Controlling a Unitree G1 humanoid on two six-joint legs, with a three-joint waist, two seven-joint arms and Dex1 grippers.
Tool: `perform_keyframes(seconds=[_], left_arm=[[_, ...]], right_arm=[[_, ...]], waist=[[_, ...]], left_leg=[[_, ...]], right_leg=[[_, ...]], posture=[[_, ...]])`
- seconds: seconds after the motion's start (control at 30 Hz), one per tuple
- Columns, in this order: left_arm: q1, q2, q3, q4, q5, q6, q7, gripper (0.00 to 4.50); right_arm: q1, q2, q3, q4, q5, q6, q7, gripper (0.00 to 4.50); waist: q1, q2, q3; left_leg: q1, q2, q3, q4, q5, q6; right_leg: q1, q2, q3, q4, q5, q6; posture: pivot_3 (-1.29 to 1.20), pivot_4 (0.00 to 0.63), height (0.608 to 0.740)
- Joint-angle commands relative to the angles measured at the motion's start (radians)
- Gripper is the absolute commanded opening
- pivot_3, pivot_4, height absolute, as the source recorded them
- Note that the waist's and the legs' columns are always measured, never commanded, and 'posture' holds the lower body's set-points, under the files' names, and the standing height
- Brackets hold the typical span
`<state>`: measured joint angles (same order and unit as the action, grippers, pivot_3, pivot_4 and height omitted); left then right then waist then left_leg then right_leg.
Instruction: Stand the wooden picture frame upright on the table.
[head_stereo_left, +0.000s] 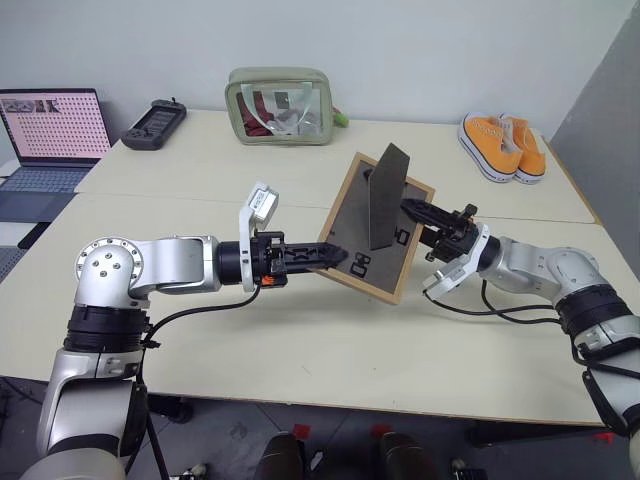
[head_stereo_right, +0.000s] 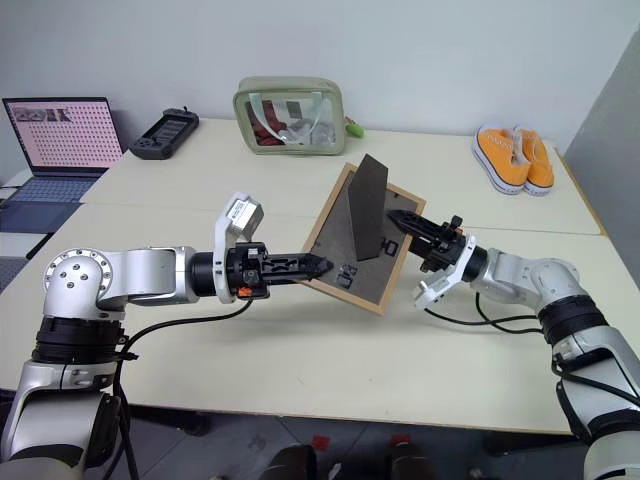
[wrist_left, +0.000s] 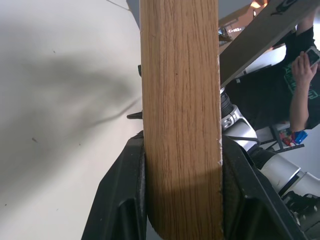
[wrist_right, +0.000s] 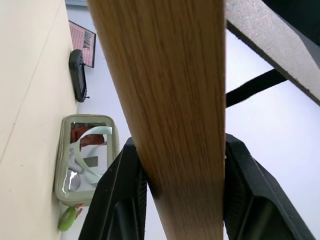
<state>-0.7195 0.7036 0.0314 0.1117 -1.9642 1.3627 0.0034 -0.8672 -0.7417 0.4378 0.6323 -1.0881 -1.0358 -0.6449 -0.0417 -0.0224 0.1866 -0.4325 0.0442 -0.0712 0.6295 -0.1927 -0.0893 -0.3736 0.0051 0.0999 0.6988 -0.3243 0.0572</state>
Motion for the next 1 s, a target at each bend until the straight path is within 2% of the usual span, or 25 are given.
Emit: perform_keyframes(seconds=[0.03,0.67,0.93,1.0], left_arm=[[-0.033,0.006,0.006,-0.038,-0.008,-0.008,-0.009,1.30],[0.014,0.054,-0.008,-0.168,-0.008,-0.080,-0.006,1.30],[0.018,0.070,-0.029,-0.163,-0.005,-0.106,-0.005,1.30],[0.020,0.066,-0.028,-0.160,0.001,-0.120,0.004,2.00]], right_arm=[[-0.012,-0.011,0.008,-0.008,0.004,0.001,-0.001,1.46],[-0.009,-0.011,0.012,-0.026,0.036,0.006,0.038,1.46],[-0.013,-0.007,0.011,-0.026,0.040,0.008,0.046,1.46],[-0.012,-0.007,0.010,-0.026,0.041,0.008,0.046,1.46]], waist=[[0.000,0.000,0.000],[0.000,0.000,0.000],[0.000,0.000,0.000],[0.000,0.000,0.000]], left_leg=[[0.000,0.000,0.000,0.000,0.000,0.000],[0.000,0.000,0.000,0.000,0.000,0.000],[0.000,0.000,0.000,0.000,0.000,0.001],[0.000,0.000,0.000,0.000,0.000,0.001]], right_leg=[[0.000,0.000,0.000,0.000,0.000,0.000],[0.000,0.000,0.000,0.000,0.000,0.000],[0.000,0.000,0.000,0.000,0.000,0.000],[0.000,0.000,0.000,0.001,0.000,0.000]], posture=[[0.00,0.150,0.740],[0.00,0.150,0.740],[0.00,0.150,0.740],[0.00,0.150,0.740]])
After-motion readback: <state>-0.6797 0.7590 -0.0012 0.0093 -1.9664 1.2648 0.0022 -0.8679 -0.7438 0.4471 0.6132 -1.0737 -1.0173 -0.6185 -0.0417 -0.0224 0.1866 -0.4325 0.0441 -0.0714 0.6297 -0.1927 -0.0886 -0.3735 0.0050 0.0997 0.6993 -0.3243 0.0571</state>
